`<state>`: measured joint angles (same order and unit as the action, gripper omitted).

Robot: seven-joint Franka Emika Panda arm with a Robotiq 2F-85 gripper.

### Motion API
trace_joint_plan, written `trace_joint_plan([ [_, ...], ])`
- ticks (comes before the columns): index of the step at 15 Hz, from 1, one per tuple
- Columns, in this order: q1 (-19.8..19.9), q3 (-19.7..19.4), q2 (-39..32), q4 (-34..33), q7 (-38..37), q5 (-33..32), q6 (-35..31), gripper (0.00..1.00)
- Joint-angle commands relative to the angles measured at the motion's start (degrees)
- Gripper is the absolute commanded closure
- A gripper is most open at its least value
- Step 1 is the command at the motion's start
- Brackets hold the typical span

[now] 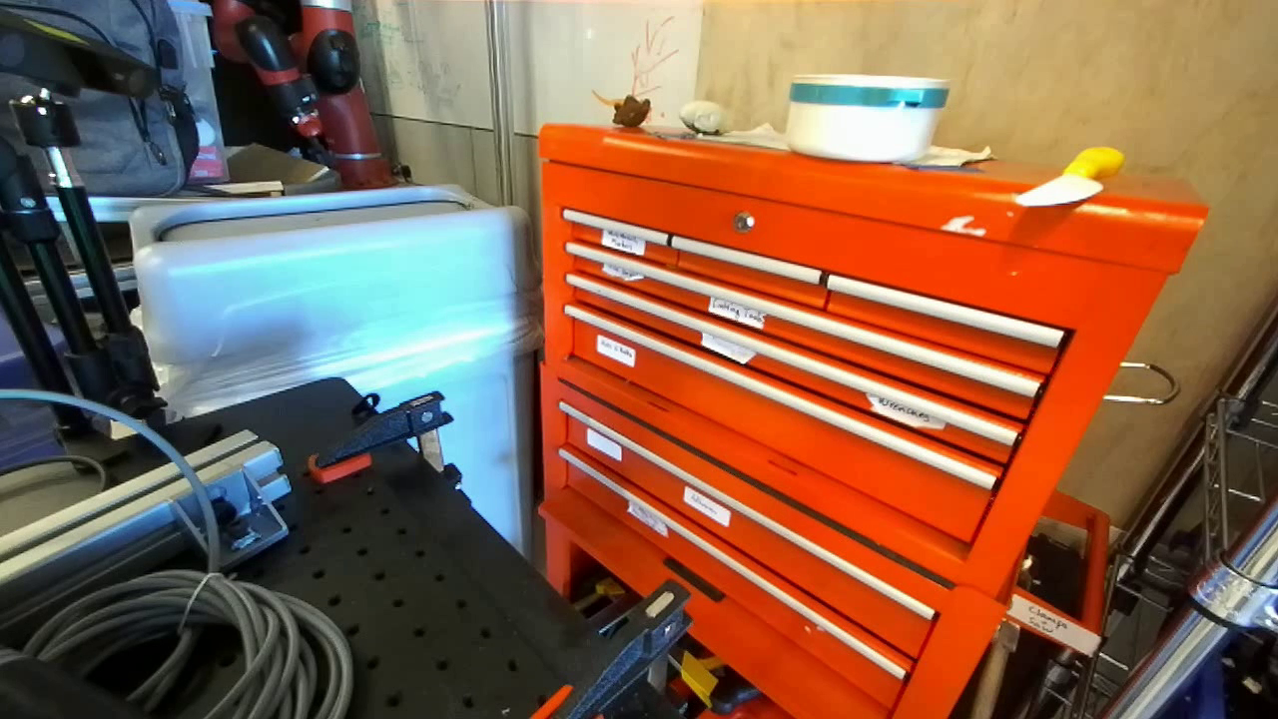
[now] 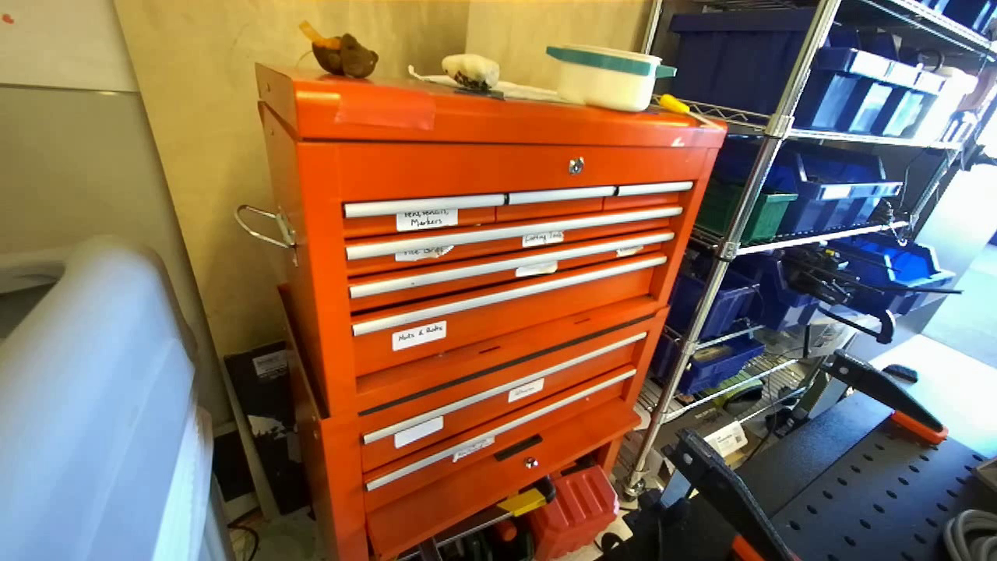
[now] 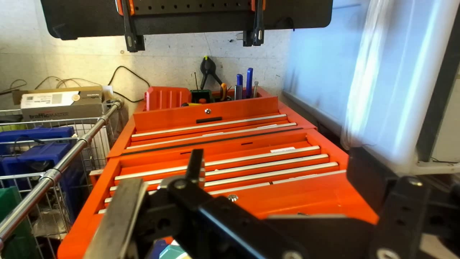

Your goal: Put the brown plush toy inside the pot

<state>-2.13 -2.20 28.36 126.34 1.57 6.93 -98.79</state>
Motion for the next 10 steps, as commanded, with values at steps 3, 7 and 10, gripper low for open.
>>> trace_joint_plan([
  [3,1.82,1.68,-1.96,0.79,-4.29,-0.11,-5.95,0.0],
  [7,1.6,5.66,-9.2,2.34,-10.37,-3.03,-23.35,0.0],
  [10,1.57,10.41,-18.34,1.96,-20.41,-8.64,-36.93,0.0],
])
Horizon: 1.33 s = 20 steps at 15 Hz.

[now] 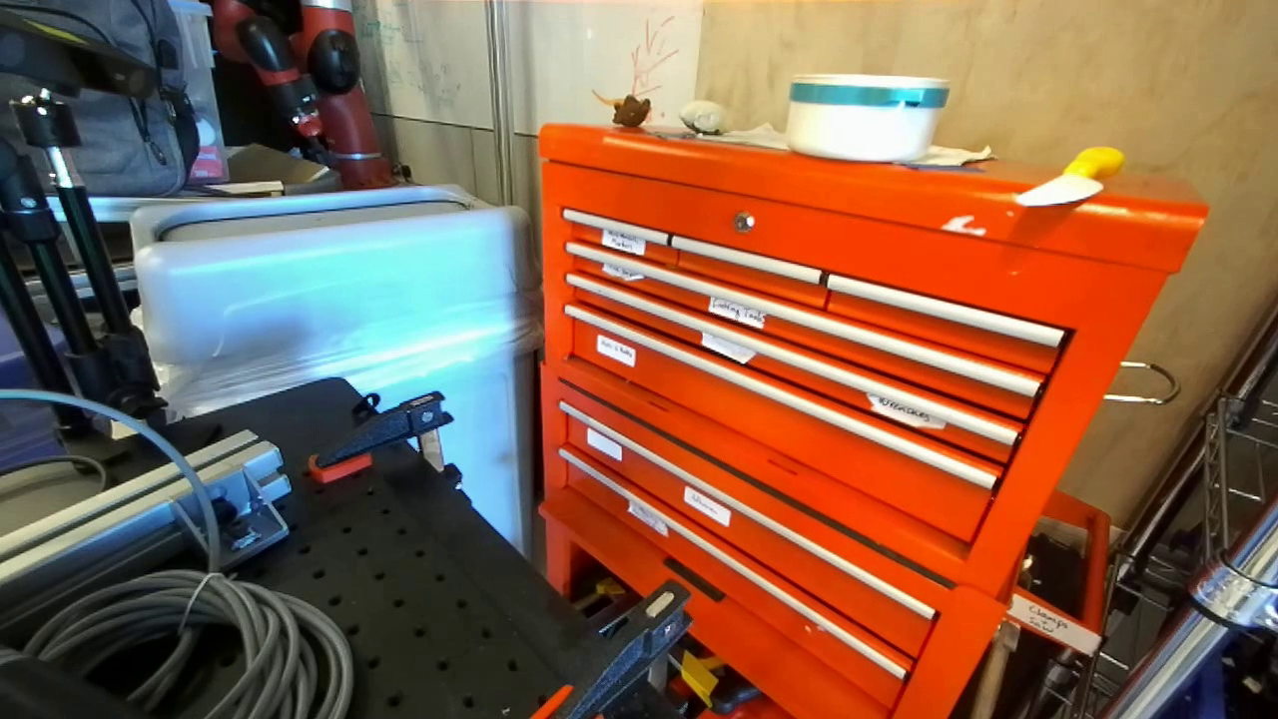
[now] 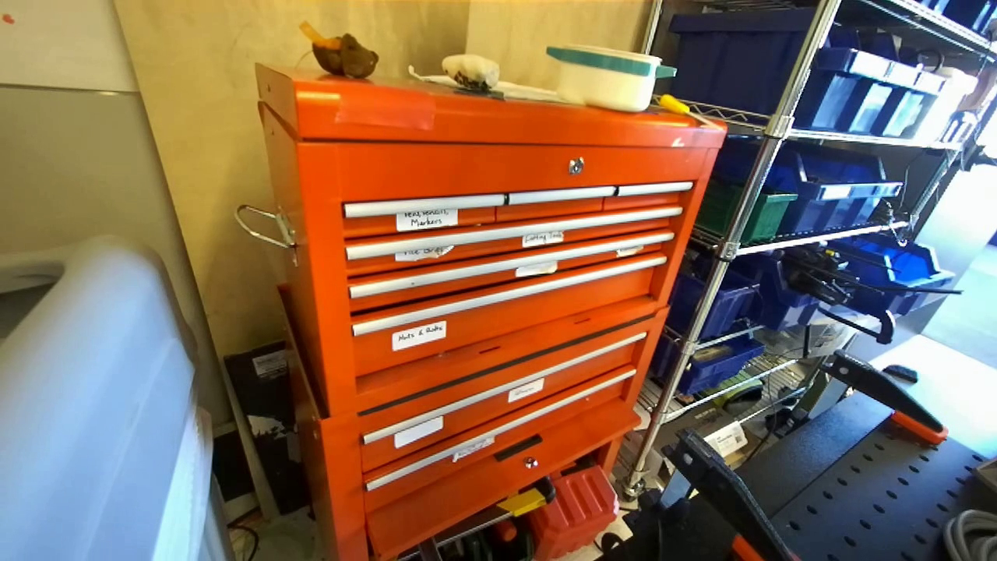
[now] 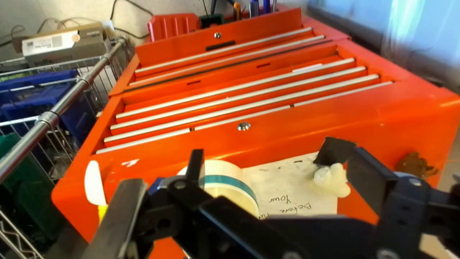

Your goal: Put the brown plush toy inside the pot

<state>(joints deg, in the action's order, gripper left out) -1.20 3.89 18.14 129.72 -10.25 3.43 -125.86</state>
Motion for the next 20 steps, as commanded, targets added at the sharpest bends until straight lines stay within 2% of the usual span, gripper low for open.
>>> trace_joint_plan([
  [1,0.75,5.45,-10.77,-2.05,-12.42,-8.0,-12.76,0.0],
  [3,0.42,7.19,-16.39,-4.61,-22.37,-15.03,-15.17,0.0],
  [5,-1.29,7.2,-20.98,-8.47,-31.6,-21.27,-14.4,0.0],
  [7,-3.99,6.03,-24.54,-13.03,-37.73,-23.87,-12.37,0.0],
  [9,-6.24,5.16,-27.6,-17.86,-40.82,-23.69,-10.71,0.0],
  [13,-9.59,4.55,-32.12,-26.4,-47.07,-17.78,-6.14,0.0],
  [20,-15.2,3.17,-41.05,-36.37,-56.23,-16.96,-6.86,0.0],
])
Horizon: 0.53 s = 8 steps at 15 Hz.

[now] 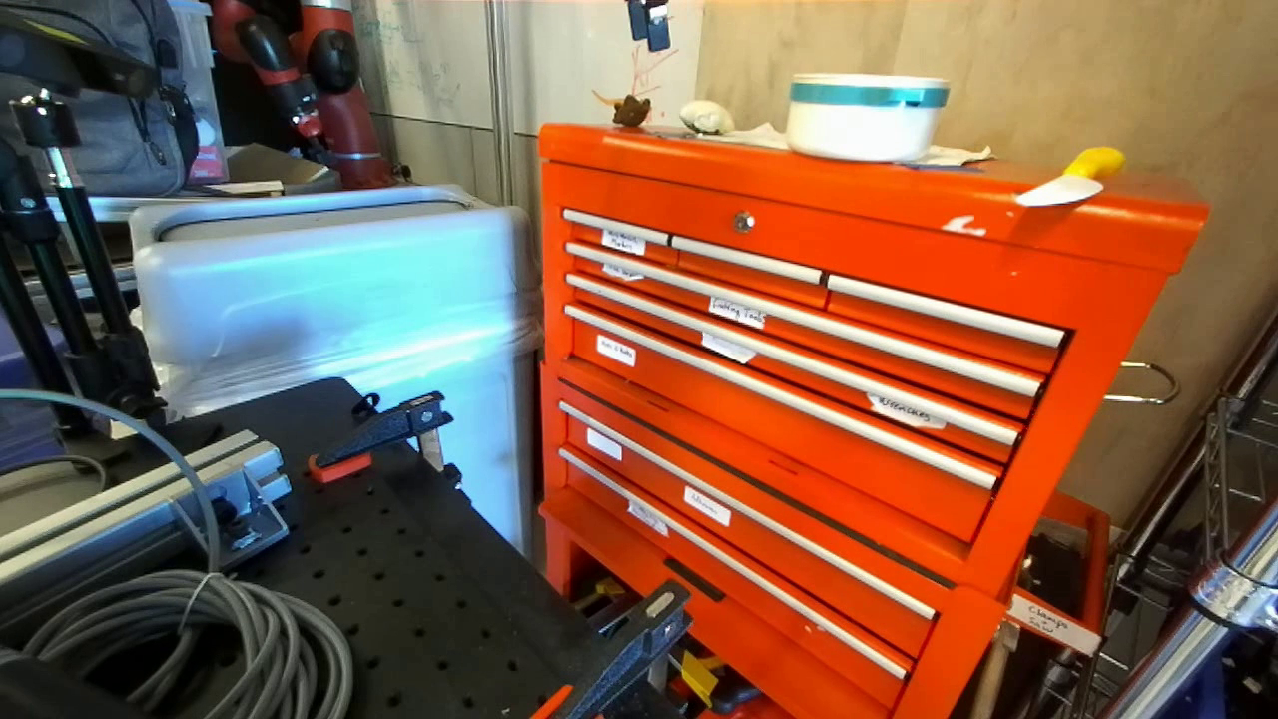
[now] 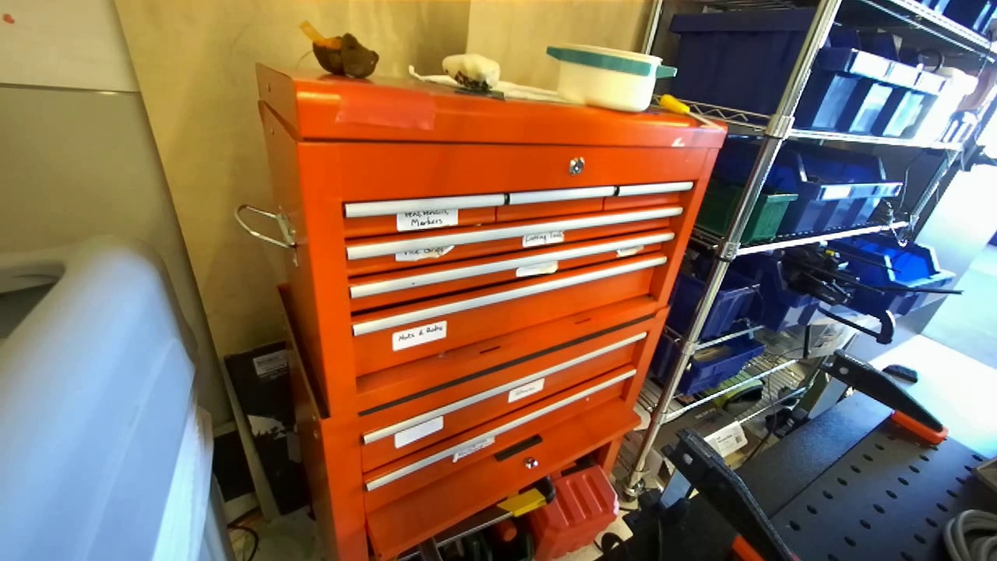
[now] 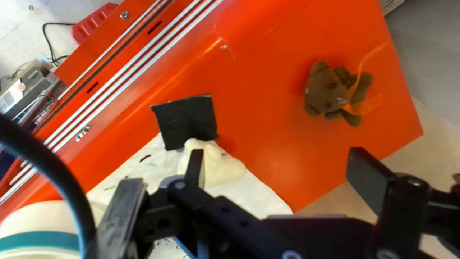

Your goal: Put the brown plush toy inside the pot

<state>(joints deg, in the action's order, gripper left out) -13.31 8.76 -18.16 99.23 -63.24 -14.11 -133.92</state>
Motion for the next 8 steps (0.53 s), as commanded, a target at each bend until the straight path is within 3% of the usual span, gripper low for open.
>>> trace_joint_plan([
  [1,-3.85,-1.97,-6.02,-7.0,-4.06,0.51,1.1,0.0],
  [5,-7.02,-3.54,-10.82,-10.72,-6.8,-0.17,0.69,0.0],
  [6,-7.72,-3.97,-11.74,-11.5,-7.23,-0.23,0.79,0.25],
  [7,-8.34,-4.42,-12.52,-12.22,-7.5,-0.35,0.79,0.26],
  [8,-9.11,-5.04,-13.31,-12.83,-8.1,-0.95,0.35,0.35],
])
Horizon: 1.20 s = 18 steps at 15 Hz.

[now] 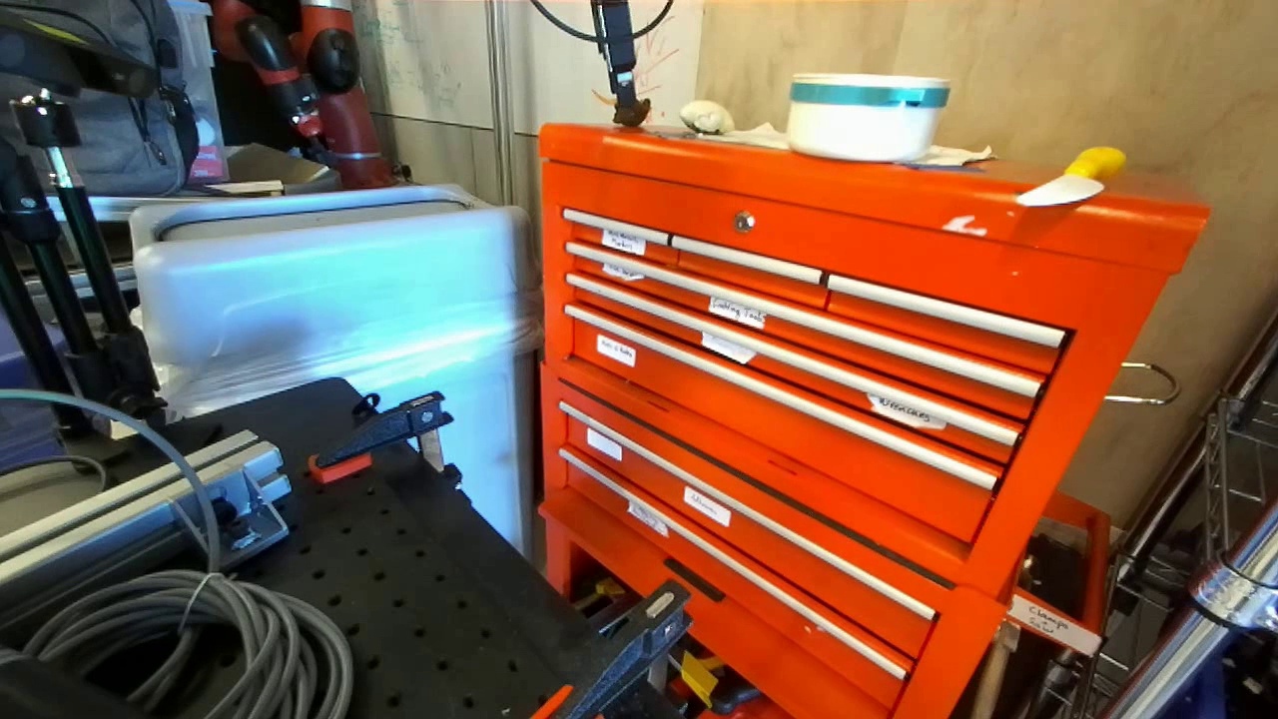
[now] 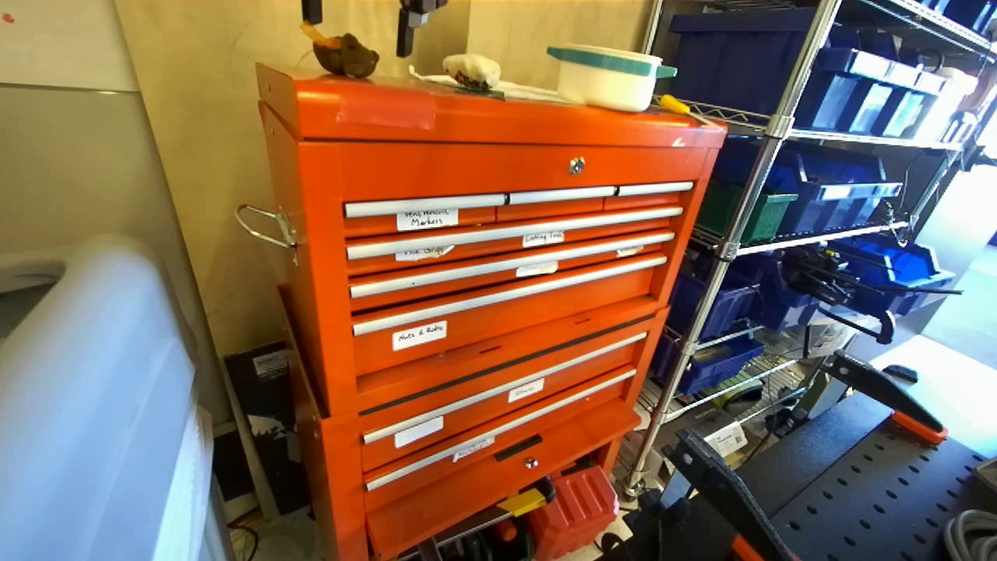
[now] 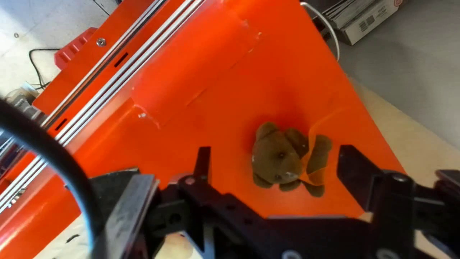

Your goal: Put the brown plush toy inside the pot

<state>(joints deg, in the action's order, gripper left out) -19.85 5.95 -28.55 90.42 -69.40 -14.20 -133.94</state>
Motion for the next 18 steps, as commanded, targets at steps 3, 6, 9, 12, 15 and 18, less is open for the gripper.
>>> trace_joint_plan([
  [3,-3.74,-3.44,-4.57,-5.73,-2.32,-1.04,0.73,0.58],
  [6,-4.19,-4.28,-4.78,-6.8,-1.96,-0.89,1.21,0.79],
  [9,-4.17,-5.29,-3.56,-7.52,-2.86,-1.07,1.36,0.98],
  [12,-2.63,-6.49,-0.54,-7.88,-3.05,-0.44,1.68,0.98],
  [15,-0.28,-7.66,2.7,-7.23,-2.14,0.35,5.07,0.97],
  [18,2.76,-9.07,5.95,-5.56,-2.01,-0.84,9.59,0.97],
])
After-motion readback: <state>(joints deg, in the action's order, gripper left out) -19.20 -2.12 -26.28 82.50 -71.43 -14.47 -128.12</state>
